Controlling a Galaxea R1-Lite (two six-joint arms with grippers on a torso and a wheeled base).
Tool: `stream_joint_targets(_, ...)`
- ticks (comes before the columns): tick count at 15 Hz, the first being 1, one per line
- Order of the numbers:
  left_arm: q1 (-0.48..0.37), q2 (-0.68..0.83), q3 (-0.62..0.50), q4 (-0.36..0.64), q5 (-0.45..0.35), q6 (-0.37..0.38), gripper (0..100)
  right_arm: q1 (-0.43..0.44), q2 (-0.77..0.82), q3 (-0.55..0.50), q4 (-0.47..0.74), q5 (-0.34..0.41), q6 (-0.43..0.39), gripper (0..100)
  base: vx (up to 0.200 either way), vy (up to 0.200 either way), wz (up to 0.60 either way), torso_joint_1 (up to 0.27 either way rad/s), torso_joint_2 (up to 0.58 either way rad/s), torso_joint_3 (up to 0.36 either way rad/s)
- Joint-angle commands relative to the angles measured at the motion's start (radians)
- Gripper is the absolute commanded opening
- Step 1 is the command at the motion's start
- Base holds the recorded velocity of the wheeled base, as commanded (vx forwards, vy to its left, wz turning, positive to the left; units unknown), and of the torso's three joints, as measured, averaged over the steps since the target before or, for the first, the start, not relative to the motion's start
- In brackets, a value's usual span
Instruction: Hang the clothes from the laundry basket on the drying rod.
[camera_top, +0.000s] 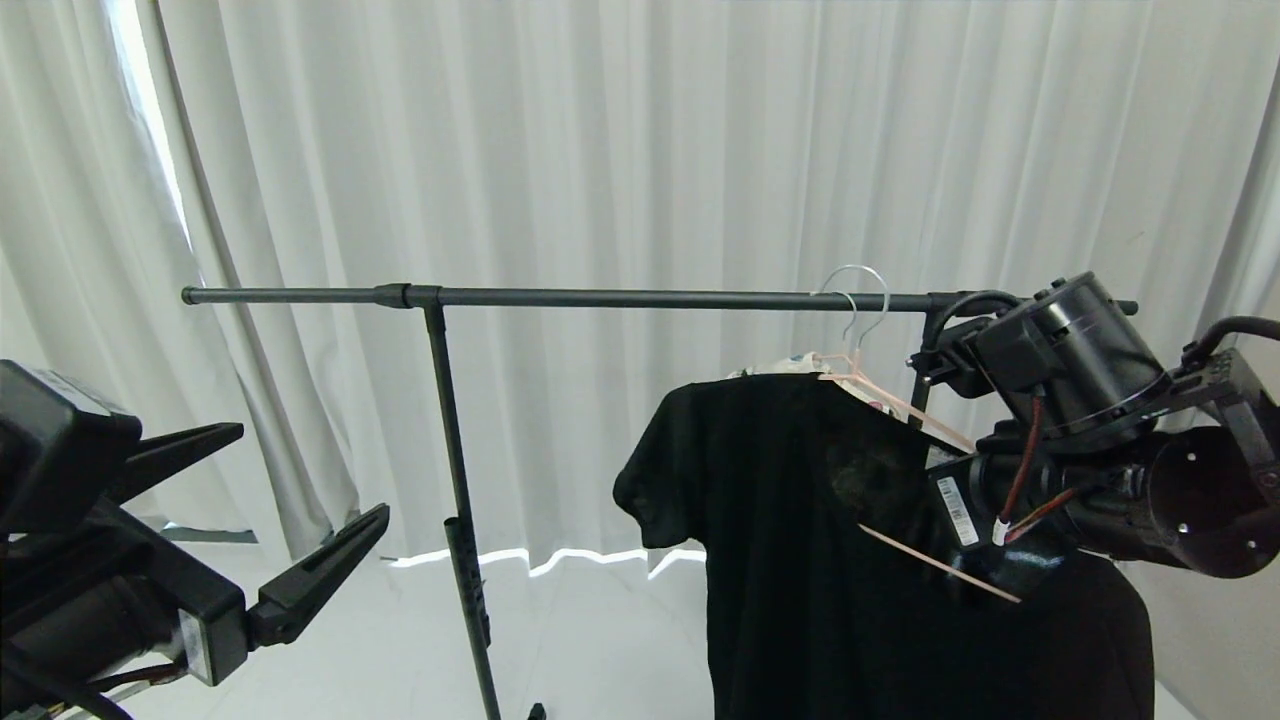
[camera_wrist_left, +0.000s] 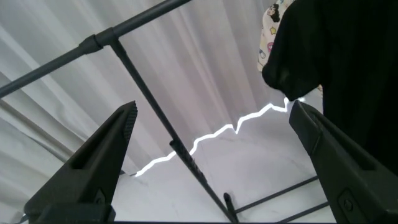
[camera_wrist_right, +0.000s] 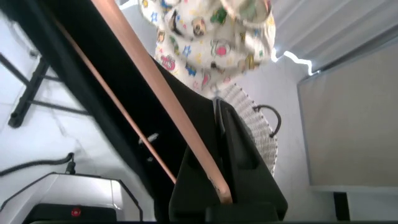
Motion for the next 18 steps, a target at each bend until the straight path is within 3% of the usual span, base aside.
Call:
stream_joint_targets(1, 0.000, 0.003, 0.000, 0.000, 0.000, 0.000, 100, 0.000, 0.005, 0.000, -0.003, -0.001, 0.001, 0, 0.200, 0.000, 0.00, -0.002, 0.01, 0.002)
stream_joint_targets(16, -0.006, -0.004, 0.028, 0.000, -0.004, 0.004, 100, 0.000, 0.002, 0.013, -0.006, -0.001, 0.001, 0, 0.200, 0.000, 0.00, 0.004, 0.00, 0.001)
stream_joint_targets(18, -0.006, -0.004, 0.032, 0.000, -0.004, 0.004, 100, 0.000, 0.008, 0.013, -0.006, -0.001, 0.002, 0, 0.000, 0.000, 0.00, 0.000, 0.00, 0.000)
